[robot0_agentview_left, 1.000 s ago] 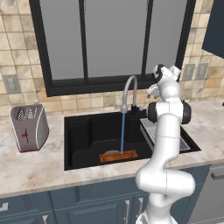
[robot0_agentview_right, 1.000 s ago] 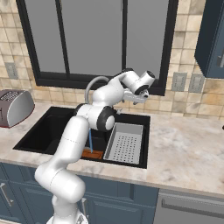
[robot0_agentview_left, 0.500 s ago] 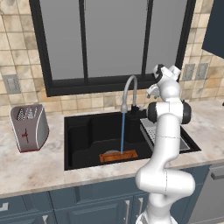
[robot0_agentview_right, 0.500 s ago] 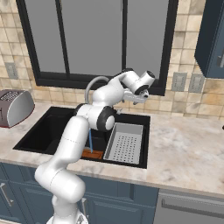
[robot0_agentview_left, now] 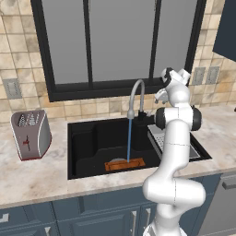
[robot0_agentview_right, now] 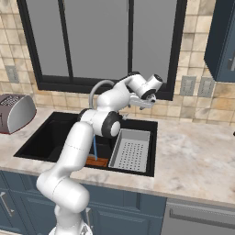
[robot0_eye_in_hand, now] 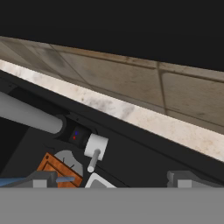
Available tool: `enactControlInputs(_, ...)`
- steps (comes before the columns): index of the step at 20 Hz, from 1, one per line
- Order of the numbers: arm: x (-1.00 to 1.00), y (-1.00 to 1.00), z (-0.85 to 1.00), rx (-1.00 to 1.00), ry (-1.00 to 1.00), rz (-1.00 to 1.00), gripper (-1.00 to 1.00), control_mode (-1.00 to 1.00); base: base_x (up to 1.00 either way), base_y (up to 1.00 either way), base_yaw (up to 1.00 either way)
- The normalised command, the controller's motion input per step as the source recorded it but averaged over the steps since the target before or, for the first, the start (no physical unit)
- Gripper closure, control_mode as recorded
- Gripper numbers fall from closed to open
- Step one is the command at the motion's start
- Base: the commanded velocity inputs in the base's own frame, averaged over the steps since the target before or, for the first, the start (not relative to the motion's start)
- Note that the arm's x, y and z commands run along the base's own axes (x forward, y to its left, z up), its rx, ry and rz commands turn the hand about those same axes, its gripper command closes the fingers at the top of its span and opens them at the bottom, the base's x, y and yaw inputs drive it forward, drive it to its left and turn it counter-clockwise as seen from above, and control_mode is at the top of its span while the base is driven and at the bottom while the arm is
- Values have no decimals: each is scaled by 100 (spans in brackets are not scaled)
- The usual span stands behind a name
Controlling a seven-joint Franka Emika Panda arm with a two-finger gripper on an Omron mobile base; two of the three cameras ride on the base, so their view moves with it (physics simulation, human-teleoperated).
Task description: Turn on the sink faucet with hot water and rinse the cutting board for ten seconds, then turn off the faucet. Push the cutting board to reach the water if necessary.
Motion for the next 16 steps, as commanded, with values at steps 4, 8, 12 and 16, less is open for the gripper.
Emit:
enactControlInputs(4, 0, 0, -1, 0, -2, 0, -100, -100, 0, 0, 0)
enactControlInputs(8, -14, 0, -3, 0, -13, 0, -100, -100, 0, 0, 0)
enactControlInputs(12, -15, 0, -11, 0, -15, 0, -100, -100, 0, 0, 0)
enactControlInputs(16, -25, 0, -17, 0, -17, 0, -100, -100, 0, 0, 0)
